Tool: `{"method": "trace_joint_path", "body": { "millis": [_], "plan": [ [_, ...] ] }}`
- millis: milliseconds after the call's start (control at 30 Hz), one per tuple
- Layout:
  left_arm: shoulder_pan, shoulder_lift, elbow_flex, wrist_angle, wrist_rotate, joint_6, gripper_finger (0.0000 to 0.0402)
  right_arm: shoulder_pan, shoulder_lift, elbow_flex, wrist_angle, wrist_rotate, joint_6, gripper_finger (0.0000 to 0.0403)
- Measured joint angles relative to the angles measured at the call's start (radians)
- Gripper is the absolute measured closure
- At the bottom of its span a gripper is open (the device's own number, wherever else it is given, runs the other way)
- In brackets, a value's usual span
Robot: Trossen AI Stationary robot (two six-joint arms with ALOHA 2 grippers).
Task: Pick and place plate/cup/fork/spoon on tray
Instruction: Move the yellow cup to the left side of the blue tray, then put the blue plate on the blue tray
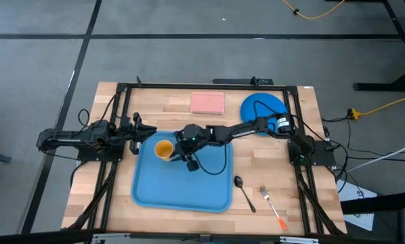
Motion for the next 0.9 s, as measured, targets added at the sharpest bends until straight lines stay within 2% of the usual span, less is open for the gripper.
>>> {"method": "trace_joint_path", "body": {
  "millis": [300, 533, 767, 900],
  "plan": [
    [0.000, 0.000, 0.000, 0.000, 0.000, 0.000, 0.0347, -0.024, 0.000, 0.000, -0.004, 0.000, 0.001, 0.0316],
    [0.000, 0.000, 0.000, 0.000, 0.000, 0.000, 0.0347, -0.013, 0.000, 0.000, -0.138, 0.009, 0.069, 0.0316],
    [0.000, 0.000, 0.000, 0.000, 0.000, 0.000, 0.0347, -0.013, -0.074, -0.001, -0.493, 0.173, 0.188, 0.0316],
    [0.000, 0.000, 0.000, 0.000, 0.000, 0.000, 0.0347, -0.012, -0.173, -0.001, -0.688, 0.355, 0.190, 0.0316]
  ]
}}
